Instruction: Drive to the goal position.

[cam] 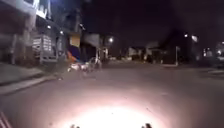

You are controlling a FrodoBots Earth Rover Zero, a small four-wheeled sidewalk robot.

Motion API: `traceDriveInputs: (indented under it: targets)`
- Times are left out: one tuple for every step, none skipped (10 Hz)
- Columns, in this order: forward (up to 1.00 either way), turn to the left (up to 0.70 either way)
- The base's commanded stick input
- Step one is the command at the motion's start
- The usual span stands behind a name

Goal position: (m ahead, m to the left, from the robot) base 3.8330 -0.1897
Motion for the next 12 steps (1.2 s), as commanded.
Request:
traceDriveInputs:
  targets:
    - [0.70,0.00]
    - [0.70,0.00]
    - [0.70,0.00]
    - [0.70,0.00]
    - [0.70,0.00]
    - [0.70,0.00]
    - [0.70,0.00]
    - [0.70,0.00]
    - [0.70,0.00]
    - [0.70,0.00]
    - [0.70,0.00]
    - [0.70,0.00]
